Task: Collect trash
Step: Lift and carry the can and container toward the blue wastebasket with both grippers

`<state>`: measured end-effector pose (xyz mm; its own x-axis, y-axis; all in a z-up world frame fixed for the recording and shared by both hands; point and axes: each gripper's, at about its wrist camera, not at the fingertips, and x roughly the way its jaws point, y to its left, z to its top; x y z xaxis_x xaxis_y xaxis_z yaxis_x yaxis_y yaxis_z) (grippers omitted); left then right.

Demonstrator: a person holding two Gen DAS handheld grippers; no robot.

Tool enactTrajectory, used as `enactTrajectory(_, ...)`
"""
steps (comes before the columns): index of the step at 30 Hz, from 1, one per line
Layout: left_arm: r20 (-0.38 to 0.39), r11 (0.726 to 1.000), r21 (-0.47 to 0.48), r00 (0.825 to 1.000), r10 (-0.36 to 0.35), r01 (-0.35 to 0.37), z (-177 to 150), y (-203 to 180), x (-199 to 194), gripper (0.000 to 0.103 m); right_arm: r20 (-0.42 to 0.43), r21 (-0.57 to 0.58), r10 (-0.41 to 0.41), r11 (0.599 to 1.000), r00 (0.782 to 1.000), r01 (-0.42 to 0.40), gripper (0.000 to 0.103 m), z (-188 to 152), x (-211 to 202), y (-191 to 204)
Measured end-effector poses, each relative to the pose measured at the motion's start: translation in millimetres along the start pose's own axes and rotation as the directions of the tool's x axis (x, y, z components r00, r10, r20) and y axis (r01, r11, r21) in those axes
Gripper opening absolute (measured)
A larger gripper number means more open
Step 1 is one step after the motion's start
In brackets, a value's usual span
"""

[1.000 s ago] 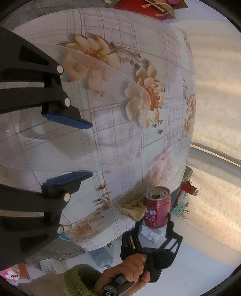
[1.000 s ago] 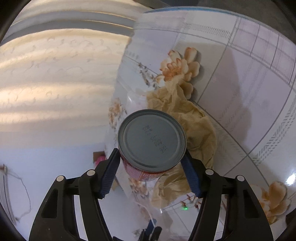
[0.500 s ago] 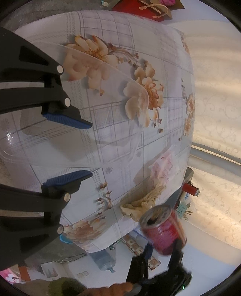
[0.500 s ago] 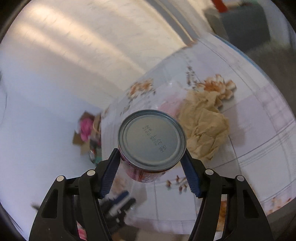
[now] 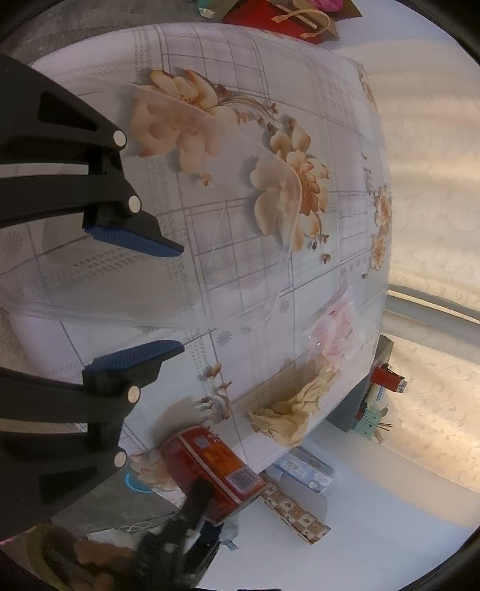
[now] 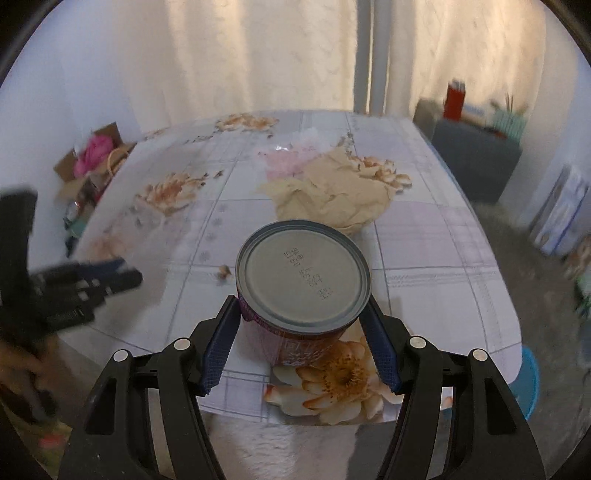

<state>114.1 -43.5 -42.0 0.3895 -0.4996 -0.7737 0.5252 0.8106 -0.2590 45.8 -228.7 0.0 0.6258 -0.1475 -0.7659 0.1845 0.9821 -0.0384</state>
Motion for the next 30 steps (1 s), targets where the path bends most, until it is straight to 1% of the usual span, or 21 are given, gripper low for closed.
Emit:
enactTrajectory(3,-0.002,1.000,0.005,1.000,0.009,-0.009,-0.6,-1.7,0.4,0.046,0.041,-0.059,-0.035,0.998,0.999,0.038,0.062,-7.6,-3.9,9.3)
enactTrajectory(5,-0.003,1.000,0.006,1.000,0.013,-0.013,-0.8,-2.5,0.6,0.046,0.052,-0.065,-0.039,0.997,0.998,0.042,0.063,-9.3,-6.3,10.5)
enactTrajectory(9,-0.003,0.999,0.014,1.000,0.030,-0.030,-1.3,-5.3,1.0,0.046,0.044,-0.010,0.036,0.999,0.998,-0.036,0.064,-9.4,-1.7,4.0)
enactTrajectory(13,-0.008,0.998,0.034,0.998,0.061,-0.061,-1.6,-7.9,3.7,0.046,0.043,0.033,0.054,0.998,0.998,-0.055,0.065,-11.9,8.0,1.9)
enactTrajectory(16,-0.006,0.993,0.064,0.995,0.099,-0.098,-0.5,-11.1,7.0,0.045,0.053,0.064,0.068,0.995,0.996,-0.072,0.065,-15.4,14.7,0.9)
enactTrajectory(17,-0.005,0.991,0.075,0.994,0.110,-0.109,-0.1,-12.6,8.2,0.044,0.055,0.071,0.070,0.995,0.996,-0.074,0.065,-16.8,15.0,0.6)
enactTrajectory(19,-0.003,0.985,0.101,0.991,0.137,-0.136,0.9,-16.0,11.6,0.036,0.062,0.090,0.074,0.993,0.995,-0.080,0.063,-18.6,17.1,-0.6)
enactTrajectory(20,-0.003,0.983,0.110,0.989,0.147,-0.146,1.0,-17.4,12.8,0.034,0.068,0.099,0.077,0.992,0.995,-0.083,0.063,-18.9,17.5,-1.1)
enactTrajectory(22,-0.005,0.978,0.130,0.986,0.165,-0.163,1.3,-20.0,16.6,0.025,0.077,0.107,0.077,0.991,0.994,-0.085,0.063,-18.9,17.1,-1.2)
enactTrajectory(23,-0.006,0.977,0.134,0.986,0.167,-0.165,1.4,-20.2,17.5,0.023,0.080,0.110,0.076,0.990,0.994,-0.085,0.063,-19.7,16.0,-2.1)
enactTrajectory(25,-0.003,0.975,0.143,0.985,0.171,-0.169,1.5,-22.4,18.8,0.013,0.086,0.119,0.075,0.989,0.993,-0.085,0.062,-20.7,15.3,-2.0)
enactTrajectory(30,0.031,0.960,0.185,0.978,0.206,-0.208,1.1,-30.0,17.8,0.008,0.096,0.136,0.075,0.987,0.993,-0.088,0.062,-22.7,12.6,-3.5)
